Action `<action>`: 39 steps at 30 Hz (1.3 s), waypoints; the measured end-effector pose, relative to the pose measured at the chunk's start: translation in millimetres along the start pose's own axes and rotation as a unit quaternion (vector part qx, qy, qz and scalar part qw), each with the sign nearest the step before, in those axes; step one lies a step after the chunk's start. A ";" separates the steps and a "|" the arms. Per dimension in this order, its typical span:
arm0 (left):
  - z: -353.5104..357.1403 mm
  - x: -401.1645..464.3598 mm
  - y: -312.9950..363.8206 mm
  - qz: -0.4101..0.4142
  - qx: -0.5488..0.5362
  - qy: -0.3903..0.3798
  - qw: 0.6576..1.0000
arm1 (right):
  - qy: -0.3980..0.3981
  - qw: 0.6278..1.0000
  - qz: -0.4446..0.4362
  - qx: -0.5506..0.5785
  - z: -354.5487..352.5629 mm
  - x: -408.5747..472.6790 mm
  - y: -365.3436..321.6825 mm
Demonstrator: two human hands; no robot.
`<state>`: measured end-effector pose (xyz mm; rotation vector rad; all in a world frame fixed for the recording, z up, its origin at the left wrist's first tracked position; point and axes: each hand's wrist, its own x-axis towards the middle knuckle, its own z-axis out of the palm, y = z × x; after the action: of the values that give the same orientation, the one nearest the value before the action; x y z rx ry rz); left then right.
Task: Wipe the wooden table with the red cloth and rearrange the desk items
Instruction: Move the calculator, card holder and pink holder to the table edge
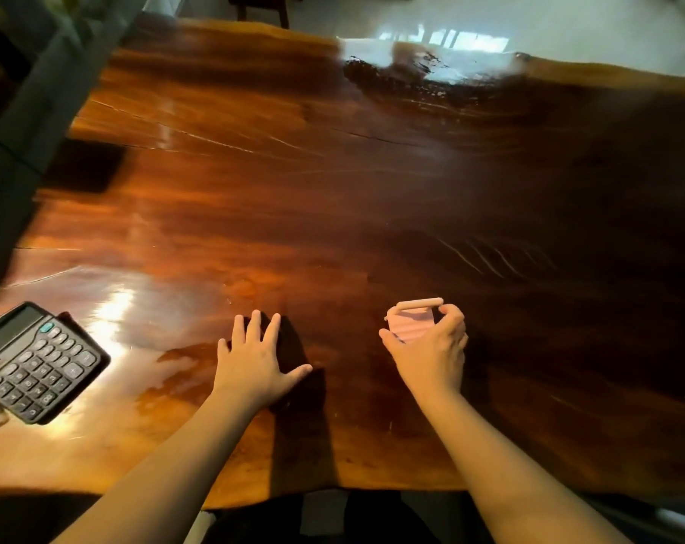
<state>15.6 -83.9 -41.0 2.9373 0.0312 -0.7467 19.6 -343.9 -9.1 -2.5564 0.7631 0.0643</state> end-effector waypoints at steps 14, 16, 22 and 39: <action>8.9 -17.8 -42.3 -0.046 -0.061 0.037 0.996 | -0.066 0.994 -0.055 0.062 7.2 -5.7 -36.2; 7.9 -25.5 -55.6 -0.065 -0.071 0.045 0.994 | -0.084 0.991 -0.086 0.060 13.6 -10.9 -57.1; 7.2 -56.5 -106.7 -0.139 -0.116 0.069 0.981 | -0.165 0.968 -0.174 0.072 48.9 -33.7 -131.7; 29.1 -122.4 -186.8 -0.210 -0.233 0.087 0.945 | -0.237 0.897 -0.372 0.037 179.3 -125.3 -313.7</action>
<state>-114.6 99.3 -27.0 2.5418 0.7598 -0.4337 95.2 30.9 -13.9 -2.4300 -0.3986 0.3805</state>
